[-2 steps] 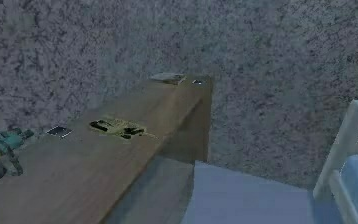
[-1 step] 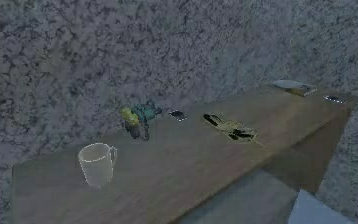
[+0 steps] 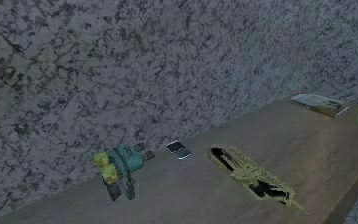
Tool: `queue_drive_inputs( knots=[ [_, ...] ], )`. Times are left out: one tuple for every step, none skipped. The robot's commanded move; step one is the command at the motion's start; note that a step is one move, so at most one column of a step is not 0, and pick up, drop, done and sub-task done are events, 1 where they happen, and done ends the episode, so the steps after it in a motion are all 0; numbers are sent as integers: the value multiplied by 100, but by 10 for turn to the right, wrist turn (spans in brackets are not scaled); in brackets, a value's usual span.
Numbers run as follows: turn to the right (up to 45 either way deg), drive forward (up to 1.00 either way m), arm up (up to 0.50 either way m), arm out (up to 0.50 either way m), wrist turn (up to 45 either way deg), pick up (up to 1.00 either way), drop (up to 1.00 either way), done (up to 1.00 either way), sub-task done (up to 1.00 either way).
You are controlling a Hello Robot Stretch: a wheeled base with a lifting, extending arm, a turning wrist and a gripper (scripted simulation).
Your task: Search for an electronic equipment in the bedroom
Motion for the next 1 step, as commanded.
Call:
queue_drive_inputs(
  knots=[
    [0, 0, 0, 0, 0, 0, 0, 100, 0]
  ],
)
